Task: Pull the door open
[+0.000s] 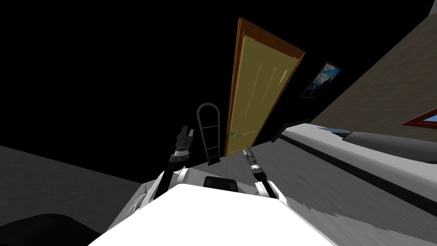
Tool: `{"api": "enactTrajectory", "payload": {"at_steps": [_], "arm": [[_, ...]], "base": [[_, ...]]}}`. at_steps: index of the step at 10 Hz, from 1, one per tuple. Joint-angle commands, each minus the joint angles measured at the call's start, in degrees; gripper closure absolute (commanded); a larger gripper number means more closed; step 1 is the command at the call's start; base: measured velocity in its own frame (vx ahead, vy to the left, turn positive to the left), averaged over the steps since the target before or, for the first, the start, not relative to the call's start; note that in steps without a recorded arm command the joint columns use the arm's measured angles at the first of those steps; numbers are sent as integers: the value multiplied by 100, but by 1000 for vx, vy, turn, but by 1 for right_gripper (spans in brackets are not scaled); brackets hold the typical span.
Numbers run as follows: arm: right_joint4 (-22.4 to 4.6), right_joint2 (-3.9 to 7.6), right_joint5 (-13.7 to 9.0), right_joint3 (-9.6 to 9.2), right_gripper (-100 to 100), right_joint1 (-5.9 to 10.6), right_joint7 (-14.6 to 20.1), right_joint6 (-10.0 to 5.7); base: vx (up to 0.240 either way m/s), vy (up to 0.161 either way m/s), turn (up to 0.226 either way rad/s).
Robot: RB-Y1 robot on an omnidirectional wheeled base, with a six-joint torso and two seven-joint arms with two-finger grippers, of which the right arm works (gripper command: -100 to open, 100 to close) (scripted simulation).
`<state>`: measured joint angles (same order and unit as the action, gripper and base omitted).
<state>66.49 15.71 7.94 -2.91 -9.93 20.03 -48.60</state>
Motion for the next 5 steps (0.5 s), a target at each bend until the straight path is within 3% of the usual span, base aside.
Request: {"api": "enactTrajectory", "payload": {"at_steps": [1,2,3,5], "arm": [[-286,65,10,-9,-100,71,65,-128],[-451,116,18,-17,-100,133,116,-229],[-529,116,18,-17,-100,133,116,-229],[-906,220,35,-32,-100,258,218,-432]], "base": [[48,-2,69],[72,-9,76],[70,-13,37],[75,-10,77]]}}
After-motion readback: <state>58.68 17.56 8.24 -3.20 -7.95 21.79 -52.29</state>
